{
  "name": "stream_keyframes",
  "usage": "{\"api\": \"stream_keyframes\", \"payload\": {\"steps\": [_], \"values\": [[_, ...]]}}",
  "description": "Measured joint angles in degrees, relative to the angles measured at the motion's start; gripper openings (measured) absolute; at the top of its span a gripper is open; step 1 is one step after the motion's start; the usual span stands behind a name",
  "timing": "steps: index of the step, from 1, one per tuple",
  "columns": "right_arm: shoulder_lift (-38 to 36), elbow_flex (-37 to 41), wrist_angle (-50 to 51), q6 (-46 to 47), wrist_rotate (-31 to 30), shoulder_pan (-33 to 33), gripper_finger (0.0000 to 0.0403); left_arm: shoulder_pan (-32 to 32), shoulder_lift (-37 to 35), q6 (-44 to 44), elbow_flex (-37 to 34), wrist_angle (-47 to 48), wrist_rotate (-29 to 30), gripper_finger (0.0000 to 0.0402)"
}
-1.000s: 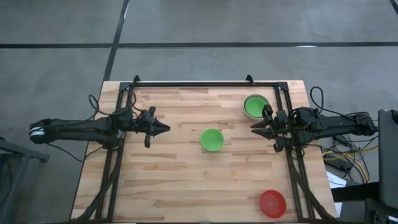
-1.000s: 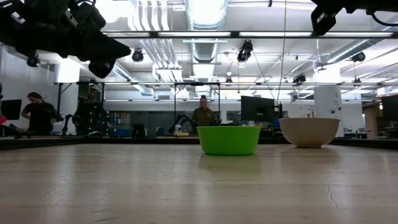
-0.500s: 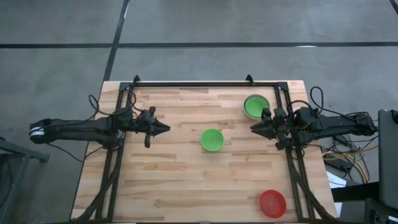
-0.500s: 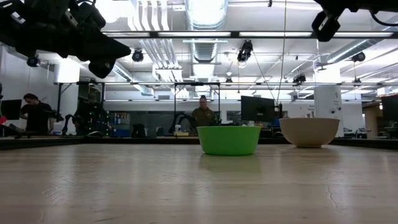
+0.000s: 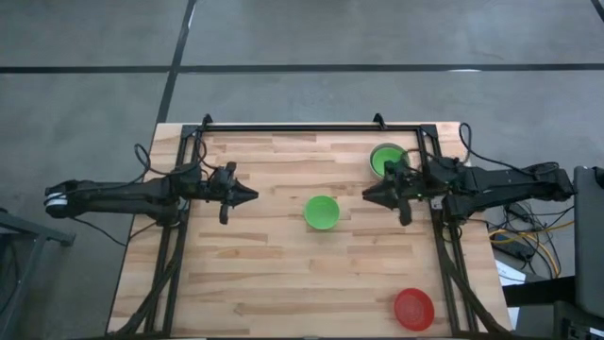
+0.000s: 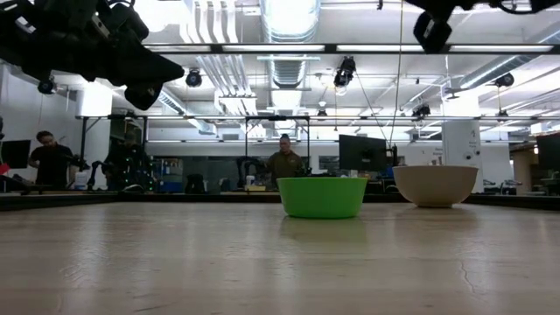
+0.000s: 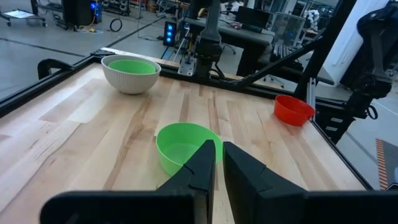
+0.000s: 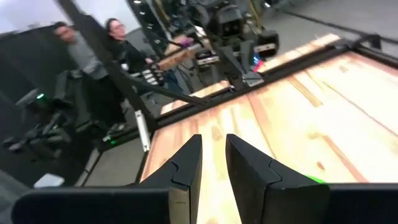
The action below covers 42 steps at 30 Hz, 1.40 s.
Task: Nest bowls inside each other
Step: Stack the green bowl on top of the green bowl
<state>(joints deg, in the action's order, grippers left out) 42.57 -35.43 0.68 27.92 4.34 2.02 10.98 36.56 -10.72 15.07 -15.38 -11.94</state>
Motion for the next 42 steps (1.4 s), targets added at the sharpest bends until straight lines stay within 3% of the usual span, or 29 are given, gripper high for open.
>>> {"api": "stream_keyframes", "payload": {"steps": [13, 23, 36, 42], "values": [[21.8, -15.5, 15.5, 4.9, 0.0, -5.7, 0.0072, 0.0, 0.0, 0.0, 0.0, 0.0, 0.0, 0.0035], [36.3, -27.2, 34.6, 7.5, 0.4, -7.4, 0.0075, 0.0, 0.0, 0.0, 0.0, 0.0, 0.0, 0.0035], [45.1, -30.0, 36.9, 8.4, 0.8, -9.7, 0.0140, 0.0, 0.0, 0.0, 0.0, 0.0, 0.0, 0.0035], [48.1, -29.6, 36.5, 8.2, 0.9, -11.1, 0.0150, 0.0, 0.0, 0.0, 0.0, 0.0, 0.0, 0.0035]]}}
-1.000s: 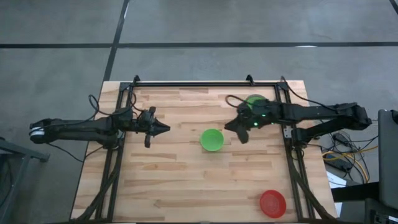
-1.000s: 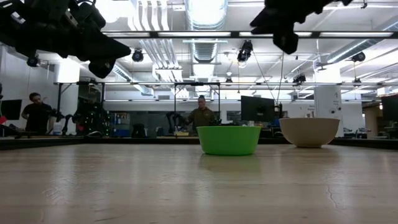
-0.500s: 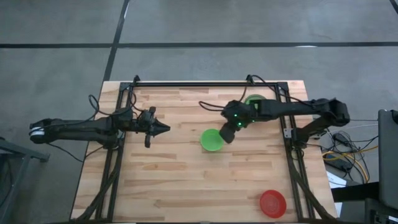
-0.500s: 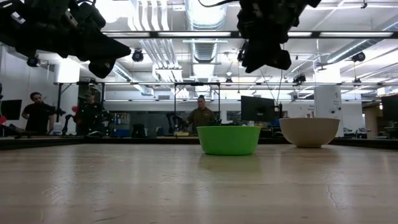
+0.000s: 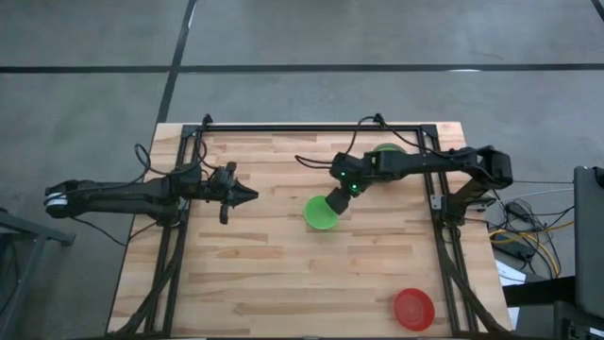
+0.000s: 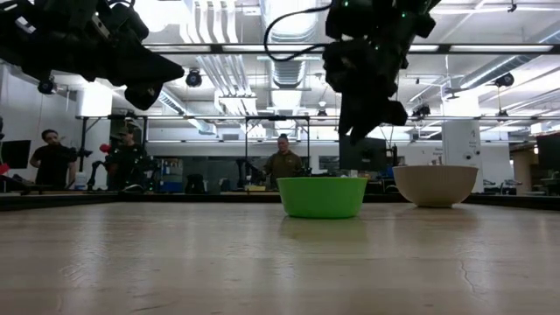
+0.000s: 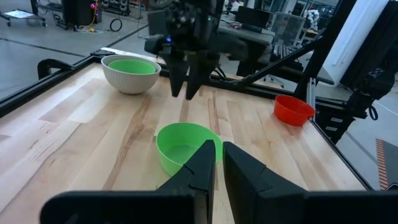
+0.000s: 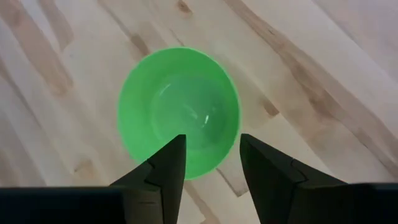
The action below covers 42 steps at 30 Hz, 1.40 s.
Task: Nest bowls inside each other
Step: Stack the green bowl on top of the green bowl
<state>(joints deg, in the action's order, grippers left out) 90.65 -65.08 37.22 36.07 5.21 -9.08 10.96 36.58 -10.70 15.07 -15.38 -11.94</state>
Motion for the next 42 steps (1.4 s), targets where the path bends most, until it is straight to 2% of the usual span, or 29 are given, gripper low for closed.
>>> {"api": "stream_keyframes", "payload": {"steps": [10, 28, 42], "values": [[3.6, 3.2, -5.8, -0.2, 5.1, -2.4, 0.0142, 0.0, 0.0, 0.0, 0.0, 0.0, 0.0, 0.0035], [4.7, 6.2, -8.1, -0.2, 6.0, -4.1, 0.0143, 0.0, 0.1, 0.0, 0.0, 0.0, 0.0, 0.0035], [4.7, 8.4, -9.7, -0.2, 9.9, -4.1, 0.0138, 0.0, 0.1, 0.0, 0.0, 0.0, 0.0, 0.0035]]}}
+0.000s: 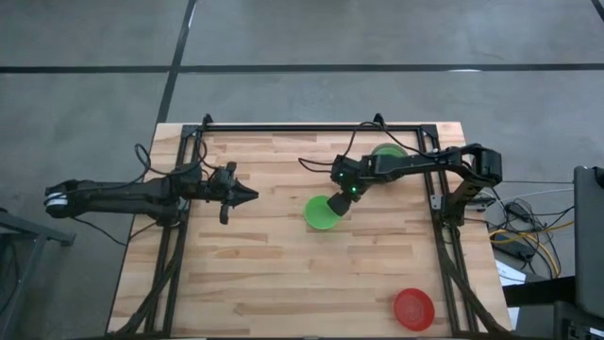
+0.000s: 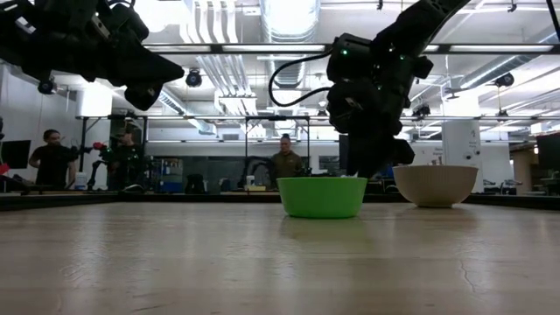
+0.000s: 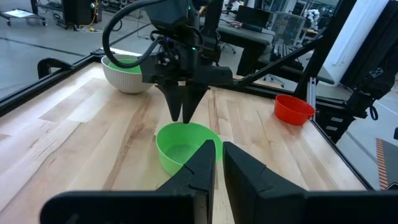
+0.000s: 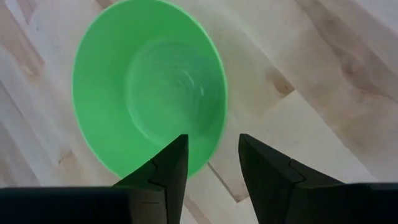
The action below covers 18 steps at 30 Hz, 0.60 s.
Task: Nest bowls inside each other
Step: Stack the green bowl on top of the green bowl
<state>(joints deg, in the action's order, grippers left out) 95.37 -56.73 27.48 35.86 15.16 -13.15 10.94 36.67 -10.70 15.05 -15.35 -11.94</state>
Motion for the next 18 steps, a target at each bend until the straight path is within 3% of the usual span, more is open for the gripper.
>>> {"api": "stream_keyframes", "payload": {"steps": [18], "values": [[0.0, 3.9, -4.0, 2.8, 5.3, 0.2, 0.0094, 0.0, 0.0, 0.0, 0.0, 0.0, 0.0, 0.0035]]}}
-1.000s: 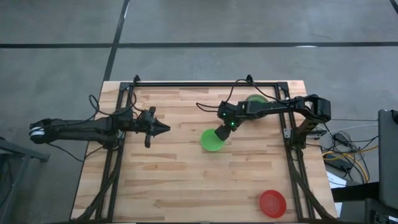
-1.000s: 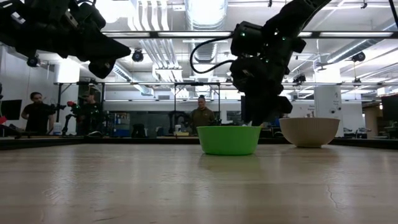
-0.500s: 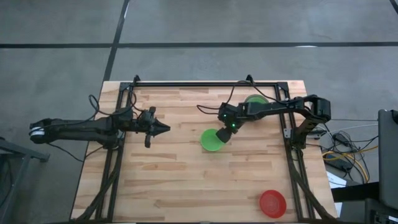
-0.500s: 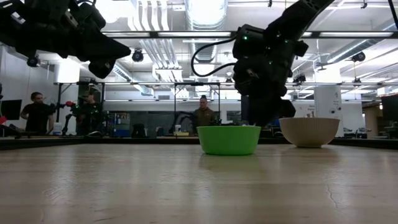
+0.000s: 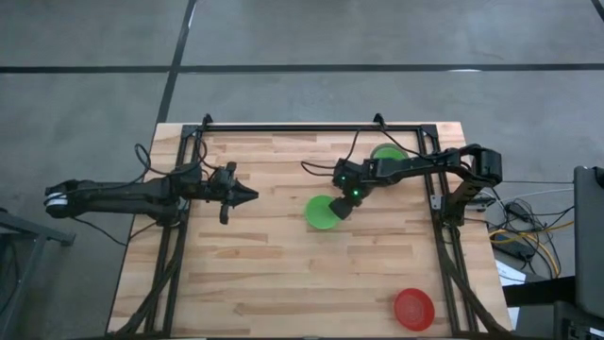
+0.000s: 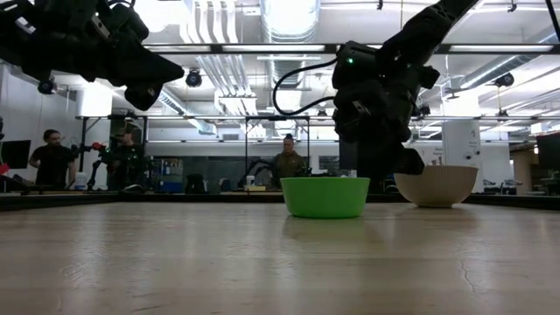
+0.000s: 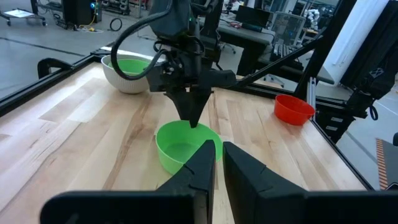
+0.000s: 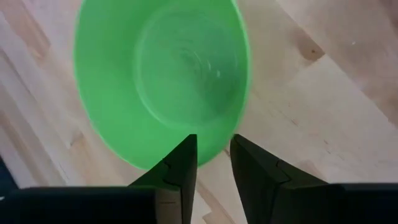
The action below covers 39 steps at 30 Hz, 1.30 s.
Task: Nest bowls inside each other
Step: Stack the green bowl on top of the green bowl
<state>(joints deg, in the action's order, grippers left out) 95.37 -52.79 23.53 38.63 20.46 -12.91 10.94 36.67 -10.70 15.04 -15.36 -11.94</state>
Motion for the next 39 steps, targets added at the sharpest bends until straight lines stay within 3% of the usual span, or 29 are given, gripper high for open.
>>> {"api": "stream_keyframes", "payload": {"steps": [14, 20, 26, 32, 39], "values": [[0.0, 0.6, -4.0, 0.4, 0.6, 0.0, 0.0106, 0.0, 0.0, 0.0, 0.0, 0.0, 0.0, 0.0035], [3.6, 1.1, -6.5, 1.1, 3.3, 0.0, 0.0107, 0.0, 0.0, 0.0, 0.0, 0.0, 0.0, 0.0035], [6.0, 0.7, -8.0, 1.1, 5.2, 0.0, 0.0079, 0.0, 0.1, 0.0, 0.0, 0.0, 0.0, 0.0035], [4.6, 0.7, -8.1, 1.0, 5.0, 0.0, 0.0018, 0.0, 0.2, 0.0, 0.0, 0.0, 0.0, 0.0035], [4.2, 0.7, -8.0, 1.2, 4.6, 0.0, 0.0009, 0.0, 0.2, 0.0, -0.1, 0.0, 0.0, 0.0035]]}}
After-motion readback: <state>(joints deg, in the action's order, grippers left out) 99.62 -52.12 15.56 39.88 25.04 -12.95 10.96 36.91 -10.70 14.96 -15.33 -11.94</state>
